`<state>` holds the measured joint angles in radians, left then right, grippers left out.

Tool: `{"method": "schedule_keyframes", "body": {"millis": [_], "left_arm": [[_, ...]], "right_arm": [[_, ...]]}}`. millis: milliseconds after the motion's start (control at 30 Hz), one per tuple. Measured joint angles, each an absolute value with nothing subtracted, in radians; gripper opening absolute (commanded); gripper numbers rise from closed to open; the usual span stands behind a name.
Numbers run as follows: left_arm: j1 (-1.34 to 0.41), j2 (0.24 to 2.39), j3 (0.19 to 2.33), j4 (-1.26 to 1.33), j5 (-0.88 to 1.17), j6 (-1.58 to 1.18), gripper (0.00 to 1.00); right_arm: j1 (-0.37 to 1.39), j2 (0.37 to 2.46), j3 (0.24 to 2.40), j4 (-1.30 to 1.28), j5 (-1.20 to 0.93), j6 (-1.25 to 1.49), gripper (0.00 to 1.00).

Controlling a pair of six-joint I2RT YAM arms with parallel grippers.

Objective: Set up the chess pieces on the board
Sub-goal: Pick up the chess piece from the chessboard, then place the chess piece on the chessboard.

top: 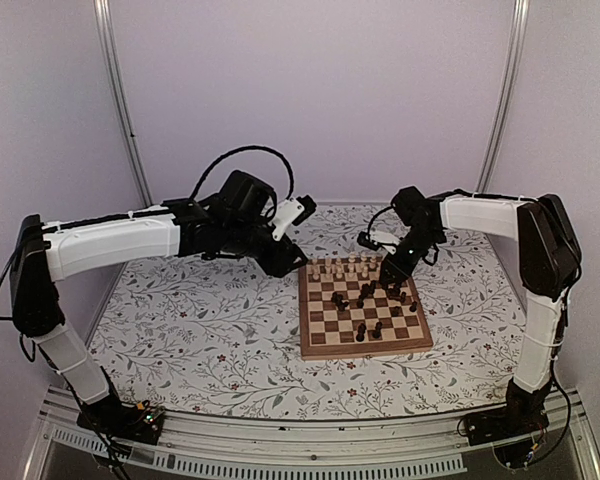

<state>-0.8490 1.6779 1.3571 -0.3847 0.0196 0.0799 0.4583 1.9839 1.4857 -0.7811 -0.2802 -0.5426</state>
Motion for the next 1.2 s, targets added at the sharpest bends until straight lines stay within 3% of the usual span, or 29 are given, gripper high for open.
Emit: {"method": "schedule_keyframes", "body": {"millis": [433, 867, 1200], "left_arm": [[-0.849, 1.684, 1.359, -0.389, 0.02, 0.08, 0.59], [-0.849, 1.691, 1.365, -0.408, 0.019, 0.082, 0.59], [-0.849, 1.7, 1.37, -0.409, 0.022, 0.082, 0.59]], "right_arm": [[0.465, 1.993, 1.486, -0.786, -0.265, -0.541, 0.1], [0.466, 1.818, 1.471, -0.831, -0.319, -0.549, 0.09], [0.558, 1.663, 1.24, -0.882, -0.429, -0.64, 0.09]]}}
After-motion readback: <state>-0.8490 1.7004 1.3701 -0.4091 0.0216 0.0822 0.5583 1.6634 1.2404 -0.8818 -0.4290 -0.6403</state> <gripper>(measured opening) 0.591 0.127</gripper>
